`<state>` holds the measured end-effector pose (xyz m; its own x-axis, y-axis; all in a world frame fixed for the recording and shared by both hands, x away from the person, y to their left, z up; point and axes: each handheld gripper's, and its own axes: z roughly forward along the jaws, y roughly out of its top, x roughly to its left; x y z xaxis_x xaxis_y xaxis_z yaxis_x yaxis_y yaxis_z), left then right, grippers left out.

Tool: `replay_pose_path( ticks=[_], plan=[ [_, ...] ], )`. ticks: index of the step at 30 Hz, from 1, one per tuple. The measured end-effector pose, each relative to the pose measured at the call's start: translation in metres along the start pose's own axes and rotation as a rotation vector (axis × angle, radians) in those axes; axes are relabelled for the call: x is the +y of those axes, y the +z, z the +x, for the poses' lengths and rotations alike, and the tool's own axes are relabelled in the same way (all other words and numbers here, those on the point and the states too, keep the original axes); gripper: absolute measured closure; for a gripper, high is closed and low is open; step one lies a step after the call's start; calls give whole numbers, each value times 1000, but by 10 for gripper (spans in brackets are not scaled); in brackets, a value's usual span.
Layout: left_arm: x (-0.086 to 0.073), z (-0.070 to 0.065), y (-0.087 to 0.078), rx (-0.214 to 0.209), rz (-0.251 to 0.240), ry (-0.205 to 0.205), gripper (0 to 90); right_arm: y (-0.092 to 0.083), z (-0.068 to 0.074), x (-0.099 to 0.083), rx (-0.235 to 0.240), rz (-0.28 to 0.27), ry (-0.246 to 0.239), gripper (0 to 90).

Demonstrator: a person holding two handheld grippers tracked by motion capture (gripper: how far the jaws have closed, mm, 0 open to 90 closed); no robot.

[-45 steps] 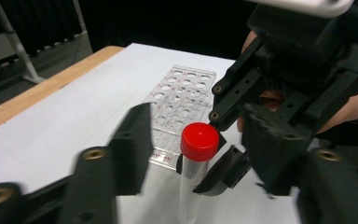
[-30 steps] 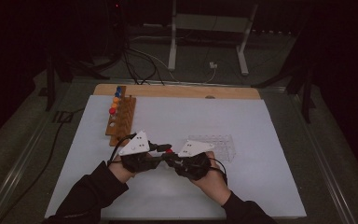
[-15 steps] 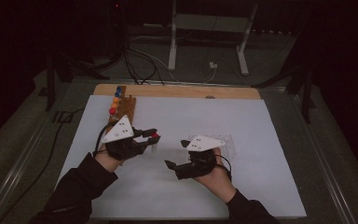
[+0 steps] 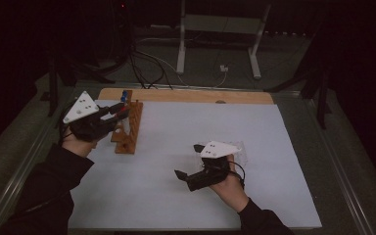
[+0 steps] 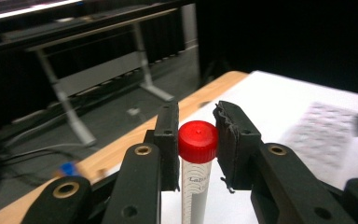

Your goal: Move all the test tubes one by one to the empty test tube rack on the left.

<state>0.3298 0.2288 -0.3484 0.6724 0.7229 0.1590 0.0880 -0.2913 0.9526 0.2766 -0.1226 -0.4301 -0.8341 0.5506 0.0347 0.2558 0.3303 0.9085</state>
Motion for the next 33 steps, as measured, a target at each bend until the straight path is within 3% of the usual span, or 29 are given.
replay_pose_path(
  ticks=[3, 7, 14, 16, 18, 28, 33],
  plan=[
    [-9, 14, -1, 56, 8, -25, 722, -1, -1, 0, 1, -3, 0, 0],
    [-25, 28, 4, 92, 19, -73, 722, -1, -1, 0, 3, -3, -1, 0],
    [-50, 40, 15, 152, 13, -116, 722, -1, -1, -1, -4, -6, -1, 0],
    [-54, 42, 17, 151, 1, -137, 722, -1, -2, -1, 2, -4, 1, 0],
    [-59, 41, 21, 164, 20, -127, 722, -1, -2, -1, 0, -2, 0, 0],
    [-88, 39, 36, 143, 93, -176, 722, -3, -2, 0, 6, -7, 3, 0],
    [-98, 37, 42, 145, 137, -181, 720, -4, -2, 0, 8, -8, 8, 0]
  ],
)
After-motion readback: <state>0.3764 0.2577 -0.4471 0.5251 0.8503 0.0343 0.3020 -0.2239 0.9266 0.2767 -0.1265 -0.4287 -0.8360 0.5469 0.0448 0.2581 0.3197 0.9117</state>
